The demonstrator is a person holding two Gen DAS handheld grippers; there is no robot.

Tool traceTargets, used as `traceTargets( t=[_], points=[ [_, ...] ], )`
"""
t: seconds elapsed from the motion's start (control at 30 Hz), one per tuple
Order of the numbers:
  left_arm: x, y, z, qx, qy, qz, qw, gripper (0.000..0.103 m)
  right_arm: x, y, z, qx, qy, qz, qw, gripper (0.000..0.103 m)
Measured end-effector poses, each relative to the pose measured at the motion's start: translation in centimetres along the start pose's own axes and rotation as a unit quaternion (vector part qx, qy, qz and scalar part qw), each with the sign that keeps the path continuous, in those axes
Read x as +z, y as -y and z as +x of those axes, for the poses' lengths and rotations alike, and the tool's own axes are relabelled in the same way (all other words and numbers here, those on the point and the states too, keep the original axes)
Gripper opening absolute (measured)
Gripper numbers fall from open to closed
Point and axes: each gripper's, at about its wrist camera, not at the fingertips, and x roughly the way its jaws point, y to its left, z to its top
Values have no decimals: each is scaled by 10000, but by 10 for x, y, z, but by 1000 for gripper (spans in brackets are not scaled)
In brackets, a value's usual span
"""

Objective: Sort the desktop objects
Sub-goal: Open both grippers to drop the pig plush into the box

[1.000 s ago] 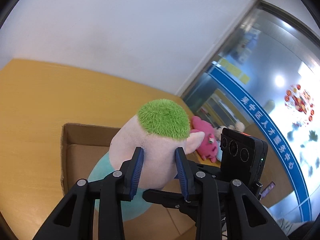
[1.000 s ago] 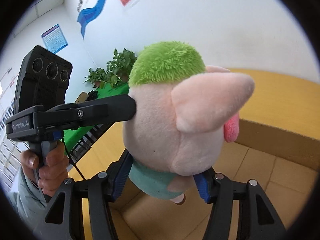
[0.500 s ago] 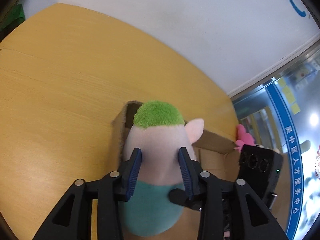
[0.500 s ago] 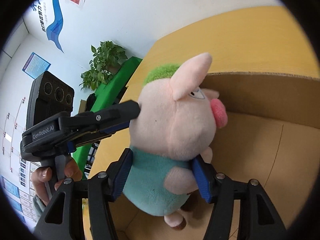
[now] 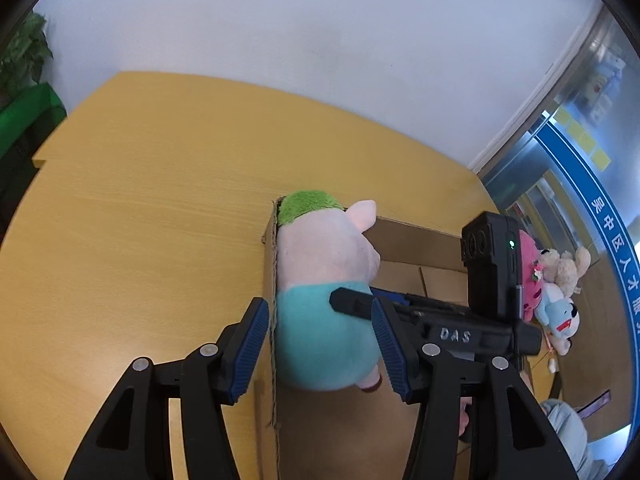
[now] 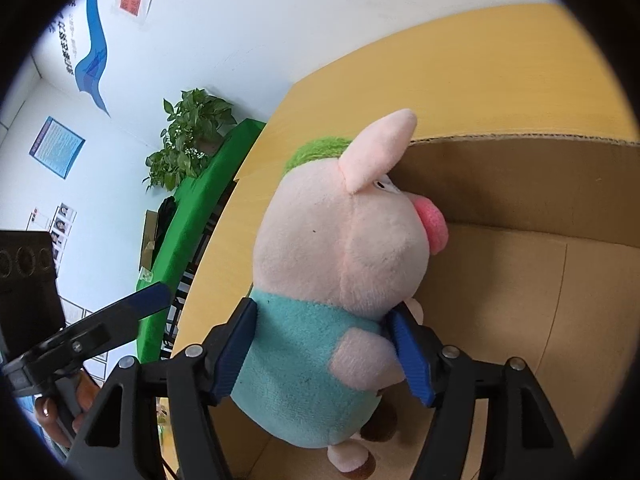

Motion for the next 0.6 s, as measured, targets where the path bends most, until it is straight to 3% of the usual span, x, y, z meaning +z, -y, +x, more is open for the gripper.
traceTargets(
  t=[0.13,0.17,0.27,0.33,0.47,0.53,0.6],
  points=[
    [-29,21,-30,158,211,402,9988,60,4,-23,-16,-310,6,-157,9994,73],
    [-36,27,-36,238,234,544,9980,63,1,-28,-30,-400,80,-210,9989,81],
    [-55,44,-58,512,309,839,9947,64,-12,-51,-84,-562,393,-468,9965,83],
    [-68,49,-83,548,476,1009,9922,69,-29,-68,-127,-670,627,-659,9936,83],
    [-103,64,-119,695,799,1377,9848,97,-76,-88,-206,-989,1077,-959,9846,91],
    [-122,69,-118,590,813,1535,9830,100,-108,-82,-236,-1299,1318,-850,9790,103],
    [-141,71,-103,442,499,1593,9850,100,-137,-64,-245,-1510,1296,-615,9781,103]
  ],
)
